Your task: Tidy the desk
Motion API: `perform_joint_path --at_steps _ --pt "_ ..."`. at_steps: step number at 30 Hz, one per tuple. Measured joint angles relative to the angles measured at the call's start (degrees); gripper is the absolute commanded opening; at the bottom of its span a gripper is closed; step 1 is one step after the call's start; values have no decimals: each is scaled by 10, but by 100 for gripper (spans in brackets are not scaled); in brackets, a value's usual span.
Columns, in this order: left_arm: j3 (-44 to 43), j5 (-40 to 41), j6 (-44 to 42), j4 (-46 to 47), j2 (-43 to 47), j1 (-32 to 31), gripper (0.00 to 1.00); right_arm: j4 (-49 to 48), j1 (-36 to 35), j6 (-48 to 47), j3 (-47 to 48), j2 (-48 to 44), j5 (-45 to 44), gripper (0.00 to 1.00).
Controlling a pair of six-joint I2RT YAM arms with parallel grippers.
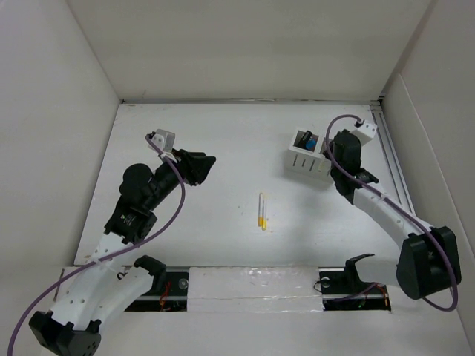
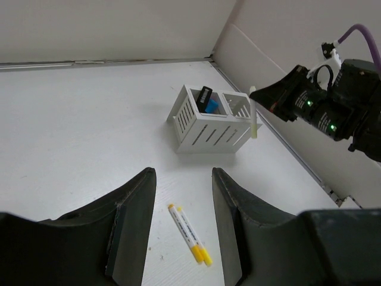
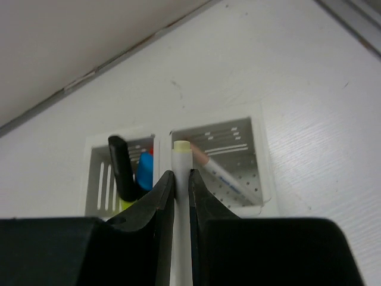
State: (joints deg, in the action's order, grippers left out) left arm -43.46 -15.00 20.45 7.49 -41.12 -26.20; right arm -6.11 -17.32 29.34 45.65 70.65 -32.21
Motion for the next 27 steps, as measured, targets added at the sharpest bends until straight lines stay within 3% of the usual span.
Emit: perform_joint_path --at_steps 9,27 --pt "0 0 0 0 0 0 39 -46 45 -16 33 66 -30 0" --pt "0 5 0 0 -7 0 39 -90 83 -31 67 101 -77 0"
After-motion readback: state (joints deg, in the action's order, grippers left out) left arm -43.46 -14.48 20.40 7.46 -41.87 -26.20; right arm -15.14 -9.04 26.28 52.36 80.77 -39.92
